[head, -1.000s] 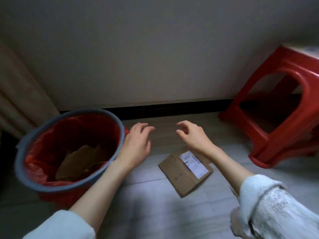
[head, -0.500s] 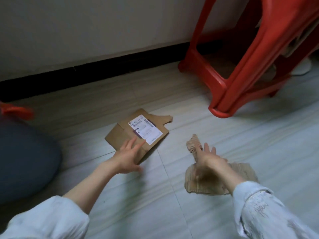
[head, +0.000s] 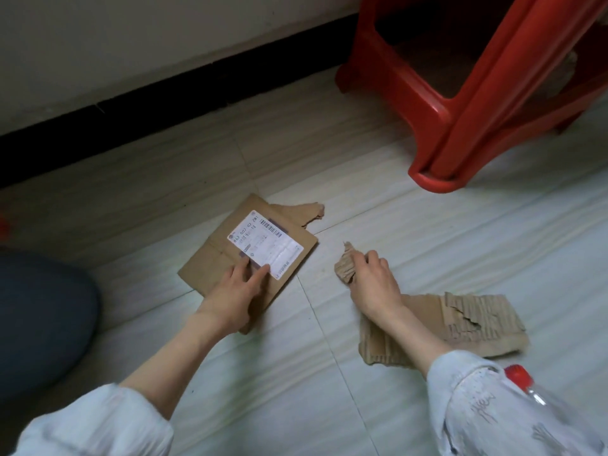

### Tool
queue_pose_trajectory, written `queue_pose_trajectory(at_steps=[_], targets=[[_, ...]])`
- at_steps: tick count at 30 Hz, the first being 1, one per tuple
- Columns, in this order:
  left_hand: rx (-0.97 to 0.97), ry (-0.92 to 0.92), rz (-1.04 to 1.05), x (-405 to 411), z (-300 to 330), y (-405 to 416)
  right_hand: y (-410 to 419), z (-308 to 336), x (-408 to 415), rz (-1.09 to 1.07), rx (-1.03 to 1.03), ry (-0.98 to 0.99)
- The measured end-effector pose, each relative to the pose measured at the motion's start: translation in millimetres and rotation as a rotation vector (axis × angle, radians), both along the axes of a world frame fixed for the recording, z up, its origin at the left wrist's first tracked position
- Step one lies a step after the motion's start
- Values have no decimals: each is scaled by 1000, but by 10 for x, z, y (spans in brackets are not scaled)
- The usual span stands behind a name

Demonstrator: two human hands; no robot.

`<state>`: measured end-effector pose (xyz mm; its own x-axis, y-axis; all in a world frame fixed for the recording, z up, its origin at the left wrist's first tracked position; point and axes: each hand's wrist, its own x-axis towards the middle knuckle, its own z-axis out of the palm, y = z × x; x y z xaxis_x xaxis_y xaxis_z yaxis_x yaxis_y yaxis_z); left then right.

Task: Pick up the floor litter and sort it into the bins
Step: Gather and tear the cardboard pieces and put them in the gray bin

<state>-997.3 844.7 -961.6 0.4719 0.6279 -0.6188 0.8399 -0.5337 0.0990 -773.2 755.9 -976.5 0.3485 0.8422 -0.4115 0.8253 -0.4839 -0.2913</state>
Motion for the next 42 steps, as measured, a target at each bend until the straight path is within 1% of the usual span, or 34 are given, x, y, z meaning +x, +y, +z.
queue_pose_trajectory(at_steps=[3,5,8,10,11,14,16,17,19,20,23,25,27,29,30,32,34,37,39,42], targets=[[23,-18,-49,1,8,-53,97,16,-55,-127,28,154],[39,-17,-87,-10,40,-4,145,28,-88,-117,8,173],[157,110,-251,-23,70,147,199,37,-122,-99,4,170],[146,186,-303,-47,62,194,198,61,-149,-124,-5,221],[120,195,-296,-76,36,197,194,78,-163,-163,-7,269],[62,100,-151,-199,-64,206,239,142,-219,-342,-19,501],[60,25,-51,-273,-110,216,339,139,-277,-543,-18,690],[52,1,4,-310,-120,206,375,108,-333,-657,-25,821],[9,-44,152,-400,-148,175,410,72,-491,-827,-46,1044],[-4,-85,252,-448,-164,165,417,54,-565,-865,-44,1087],[30,-214,573,-503,-144,191,475,32,-700,-875,1,1061],[56,-209,708,-482,-109,218,527,45,-735,-883,22,1076],[27,-207,847,-493,-136,233,551,27,-745,-878,18,1050],[-45,-308,969,-542,-131,231,546,51,-748,-861,29,1048],[-47,-362,993,-581,-104,226,543,72,-757,-849,36,1052],[9,-418,994,-629,-32,213,549,119,-778,-815,42,1042],[82,-469,939,-671,95,222,589,191,-852,-789,71,1016],[103,-654,854,-733,417,219,652,281,-992,-817,120,1017],[159,-713,764,-805,600,220,670,314,-1069,-832,134,1037],[285,-759,576,-953,905,216,708,466,-1188,-822,136,1094]])
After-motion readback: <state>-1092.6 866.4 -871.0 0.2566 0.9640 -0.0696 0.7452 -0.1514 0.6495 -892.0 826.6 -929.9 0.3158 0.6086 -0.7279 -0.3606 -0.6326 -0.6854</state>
